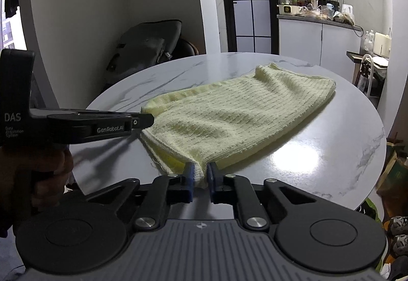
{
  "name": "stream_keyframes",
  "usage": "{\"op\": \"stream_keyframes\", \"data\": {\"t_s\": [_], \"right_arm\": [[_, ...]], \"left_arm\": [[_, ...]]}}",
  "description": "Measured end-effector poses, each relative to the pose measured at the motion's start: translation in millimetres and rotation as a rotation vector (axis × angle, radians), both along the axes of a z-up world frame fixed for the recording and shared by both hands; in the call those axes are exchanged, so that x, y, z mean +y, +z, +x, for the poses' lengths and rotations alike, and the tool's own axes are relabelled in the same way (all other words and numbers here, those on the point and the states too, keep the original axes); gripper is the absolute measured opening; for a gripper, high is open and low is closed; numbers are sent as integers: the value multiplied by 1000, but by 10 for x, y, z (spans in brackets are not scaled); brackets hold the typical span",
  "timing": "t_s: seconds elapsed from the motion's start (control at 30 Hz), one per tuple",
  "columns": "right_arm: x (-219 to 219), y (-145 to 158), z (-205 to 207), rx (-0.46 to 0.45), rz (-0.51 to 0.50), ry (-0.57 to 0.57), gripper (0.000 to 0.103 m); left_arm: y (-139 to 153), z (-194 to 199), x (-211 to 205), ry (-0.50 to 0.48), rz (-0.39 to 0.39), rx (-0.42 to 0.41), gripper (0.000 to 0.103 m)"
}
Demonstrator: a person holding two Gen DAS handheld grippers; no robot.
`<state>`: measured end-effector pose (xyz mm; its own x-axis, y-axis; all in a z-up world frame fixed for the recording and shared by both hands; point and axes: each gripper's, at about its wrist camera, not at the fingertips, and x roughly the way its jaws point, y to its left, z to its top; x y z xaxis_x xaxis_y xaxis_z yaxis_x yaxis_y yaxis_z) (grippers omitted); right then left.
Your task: Fold towel
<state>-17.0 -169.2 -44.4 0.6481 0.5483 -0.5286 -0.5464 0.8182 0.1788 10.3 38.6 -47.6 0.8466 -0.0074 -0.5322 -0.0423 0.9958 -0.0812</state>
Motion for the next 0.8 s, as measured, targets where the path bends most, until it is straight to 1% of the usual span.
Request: {"op": "stream_keyframes", "data": {"t_s": [0.2,0.43,0.53,0.7,0.8], "right_arm": [[-20,3,-50,-9,-14,10,12],[-137,47,-178,-31,5,11,11],[-174,66,-230,-41,10,7,11],[-208,119,-212,-49,16,3,10],[-227,152,-199,-54,19,1,10]], "left_arm": [[6,-143,-17,-4,-20,-11,8],[36,-366,-32,-3,-53,-29,8],[76,-437,-71,-5,-49,-43,8],[134,-506,-114,-7,-58,-58,8],[165,-509,-120,-11,-49,-63,8]]}}
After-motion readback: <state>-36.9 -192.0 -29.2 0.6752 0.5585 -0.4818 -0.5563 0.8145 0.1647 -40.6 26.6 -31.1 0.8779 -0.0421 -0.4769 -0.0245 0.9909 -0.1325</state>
